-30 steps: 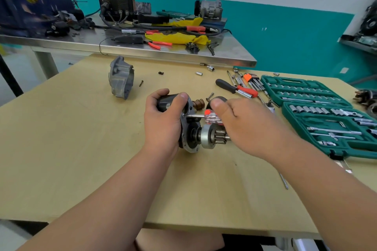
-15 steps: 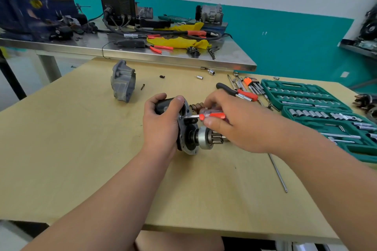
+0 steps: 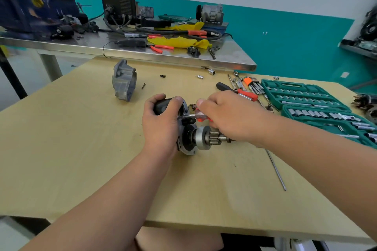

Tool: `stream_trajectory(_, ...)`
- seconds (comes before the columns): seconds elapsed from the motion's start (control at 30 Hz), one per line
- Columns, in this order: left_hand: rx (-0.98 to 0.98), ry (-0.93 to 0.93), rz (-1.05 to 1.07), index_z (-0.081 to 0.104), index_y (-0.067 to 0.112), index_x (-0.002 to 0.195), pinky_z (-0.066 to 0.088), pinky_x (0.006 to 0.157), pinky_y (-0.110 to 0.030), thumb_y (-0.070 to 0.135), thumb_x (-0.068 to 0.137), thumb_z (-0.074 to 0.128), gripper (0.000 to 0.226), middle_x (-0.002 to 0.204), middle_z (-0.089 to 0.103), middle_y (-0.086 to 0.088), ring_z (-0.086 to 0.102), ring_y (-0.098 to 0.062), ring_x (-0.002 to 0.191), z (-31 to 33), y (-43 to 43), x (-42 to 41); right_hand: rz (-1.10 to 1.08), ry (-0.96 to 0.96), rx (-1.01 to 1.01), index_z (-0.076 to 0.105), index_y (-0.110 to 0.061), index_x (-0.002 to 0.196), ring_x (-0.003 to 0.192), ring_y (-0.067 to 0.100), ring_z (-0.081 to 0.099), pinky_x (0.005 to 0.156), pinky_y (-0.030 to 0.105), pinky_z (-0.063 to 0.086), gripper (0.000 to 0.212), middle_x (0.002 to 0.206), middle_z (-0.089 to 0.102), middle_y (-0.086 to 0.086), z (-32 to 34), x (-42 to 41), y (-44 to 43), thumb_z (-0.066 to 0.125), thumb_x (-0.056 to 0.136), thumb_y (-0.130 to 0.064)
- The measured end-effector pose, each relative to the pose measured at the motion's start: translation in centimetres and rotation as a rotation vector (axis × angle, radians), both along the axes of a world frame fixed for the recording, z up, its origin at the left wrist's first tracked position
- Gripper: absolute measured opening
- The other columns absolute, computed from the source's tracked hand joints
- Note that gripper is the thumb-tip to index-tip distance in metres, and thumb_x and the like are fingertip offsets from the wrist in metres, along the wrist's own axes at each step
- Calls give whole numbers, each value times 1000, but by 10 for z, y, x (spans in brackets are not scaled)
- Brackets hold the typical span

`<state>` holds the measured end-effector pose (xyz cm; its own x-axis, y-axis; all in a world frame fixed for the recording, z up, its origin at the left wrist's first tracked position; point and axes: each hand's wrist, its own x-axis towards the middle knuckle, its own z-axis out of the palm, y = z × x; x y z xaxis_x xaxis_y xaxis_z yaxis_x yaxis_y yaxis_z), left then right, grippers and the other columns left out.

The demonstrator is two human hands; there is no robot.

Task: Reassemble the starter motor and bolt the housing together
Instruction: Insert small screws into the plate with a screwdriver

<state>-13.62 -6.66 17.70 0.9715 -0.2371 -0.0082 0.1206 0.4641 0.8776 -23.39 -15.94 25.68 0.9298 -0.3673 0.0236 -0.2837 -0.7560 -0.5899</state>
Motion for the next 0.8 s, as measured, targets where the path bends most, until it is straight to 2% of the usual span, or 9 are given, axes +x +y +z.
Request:
stream_trajectory(0.07,15,-12,1,60,30,97,58,69,-35,33,61,76,40,90,66,1,66,-16,72,2,2,0,102,41,-203,55,-21,100,57,7,51,50,26,34,36,72,58,-9,5,-6,0,41,93,-54)
stream_trajectory(0.17,19,-23,-37,60,30,98,57,71,-37,32,60,76,41,99,67,-5,67,-20,77,4,3,-1,342,125,-925,39,-30,122,81,17,60,49,28,34,43,103,60,-7,7,-10,-6,32,91,-60)
stream_trajectory(0.23,9,-16,-54,59,29,98,57,74,-40,30,61,76,41,107,66,-11,67,-24,82,4,3,-1,415,91,-1054,39,-28,120,80,21,59,51,30,35,40,101,59,-5,6,-6,-6,26,94,-55)
stream_trajectory(0.33,11,-25,-27,58,28,98,57,73,-39,30,62,75,40,104,65,-9,66,-22,80,4,2,-1,351,46,-672,46,-31,112,71,7,50,56,27,37,26,86,57,-8,4,-3,-6,39,95,-50)
stream_trajectory(0.47,34,-56,19,60,31,95,57,63,-32,31,61,75,37,94,65,-1,67,-13,70,3,1,-1,183,-59,-190,56,-38,93,75,2,55,59,23,42,10,86,59,-14,-7,-8,-3,52,91,-47)
stream_trajectory(0.57,35,-66,39,60,31,94,51,51,-20,30,65,73,32,85,64,6,65,-2,58,1,2,-2,53,-70,-21,65,-21,84,55,6,51,48,20,39,26,67,59,-4,-9,-7,9,54,89,-45)
stream_trajectory(0.63,27,-45,44,60,31,94,50,52,-20,31,63,73,33,83,64,7,65,-2,58,0,2,-3,-20,-12,118,60,-7,78,47,14,39,44,23,32,37,57,45,3,-6,-4,15,55,89,-42)
stream_trajectory(0.73,41,-51,61,60,31,95,51,55,-21,34,62,73,35,87,65,5,65,-5,62,1,3,-6,-60,53,466,50,-12,75,41,15,25,41,23,21,26,55,35,3,-1,-7,20,56,90,-33)
stream_trajectory(0.8,53,-80,59,60,30,96,51,56,-22,33,63,73,36,90,65,2,64,-6,63,2,3,-7,-49,85,596,49,-13,79,40,12,22,39,21,17,23,54,34,1,1,-10,20,56,92,-31)
